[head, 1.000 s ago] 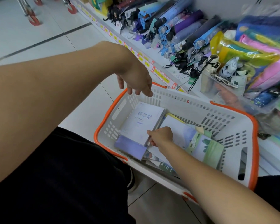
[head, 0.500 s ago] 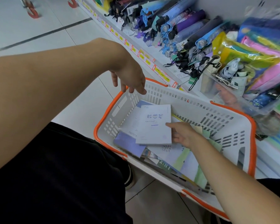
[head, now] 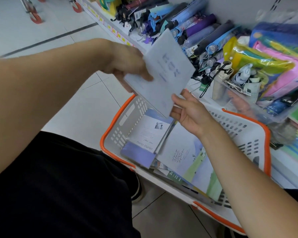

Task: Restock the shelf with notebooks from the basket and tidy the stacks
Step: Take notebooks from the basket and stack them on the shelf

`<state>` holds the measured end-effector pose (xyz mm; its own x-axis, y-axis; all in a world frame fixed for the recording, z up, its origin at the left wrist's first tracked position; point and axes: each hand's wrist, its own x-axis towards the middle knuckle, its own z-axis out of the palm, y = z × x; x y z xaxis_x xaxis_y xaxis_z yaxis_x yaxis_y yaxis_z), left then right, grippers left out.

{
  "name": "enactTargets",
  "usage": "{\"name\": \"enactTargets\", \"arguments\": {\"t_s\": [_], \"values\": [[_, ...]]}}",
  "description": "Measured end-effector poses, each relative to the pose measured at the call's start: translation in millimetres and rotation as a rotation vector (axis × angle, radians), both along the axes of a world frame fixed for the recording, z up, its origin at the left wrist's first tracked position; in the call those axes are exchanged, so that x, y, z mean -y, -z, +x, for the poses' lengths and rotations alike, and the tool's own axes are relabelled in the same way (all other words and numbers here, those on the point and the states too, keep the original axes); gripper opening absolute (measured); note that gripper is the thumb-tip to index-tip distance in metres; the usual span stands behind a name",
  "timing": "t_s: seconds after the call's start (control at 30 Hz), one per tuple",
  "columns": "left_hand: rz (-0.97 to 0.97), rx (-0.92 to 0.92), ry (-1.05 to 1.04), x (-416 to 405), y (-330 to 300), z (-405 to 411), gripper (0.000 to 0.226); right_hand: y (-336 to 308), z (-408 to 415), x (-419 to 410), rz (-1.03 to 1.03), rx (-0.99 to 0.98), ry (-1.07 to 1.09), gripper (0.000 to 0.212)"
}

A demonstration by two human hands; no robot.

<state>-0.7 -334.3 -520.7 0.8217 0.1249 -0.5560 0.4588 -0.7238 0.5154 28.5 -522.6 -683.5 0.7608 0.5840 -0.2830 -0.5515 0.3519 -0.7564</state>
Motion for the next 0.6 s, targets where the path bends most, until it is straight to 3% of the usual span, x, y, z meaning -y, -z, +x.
{"name": "enactTargets", "arguments": {"t_s": [0.03, 0.07, 0.13, 0.23, 0.3, 0.4, 0.6], "values": [[-0.024, 0.067, -0.061, -2, -3, 1, 0.019, 0, -1, -5, -0.031, -0.016, -0.013, 0.01], [-0.005, 0.125, -0.11, -5, -6, 2, 0.02, 6, -4, -10, -0.121, -0.044, -0.032, 0.02], [0.146, 0.204, -0.137, -7, -9, 4, 0.025, 38, -13, -18, -0.534, 0.018, -0.057, 0.036], [0.304, 0.227, -0.118, -9, -8, 4, 0.025, 95, -42, -28, -1.131, 0.315, -0.165, 0.049], [0.311, 0.205, -0.143, -14, -7, 2, 0.028, 116, -68, -35, -1.27, 0.466, -0.242, 0.061], [0.319, 0.19, -0.142, -16, -4, 2, 0.029, 132, -86, -41, -1.484, 0.934, -0.322, 0.079], [0.34, 0.104, -0.082, -22, 4, 5, 0.025, 126, -66, -30, -1.461, 1.183, -0.463, 0.046]]}}
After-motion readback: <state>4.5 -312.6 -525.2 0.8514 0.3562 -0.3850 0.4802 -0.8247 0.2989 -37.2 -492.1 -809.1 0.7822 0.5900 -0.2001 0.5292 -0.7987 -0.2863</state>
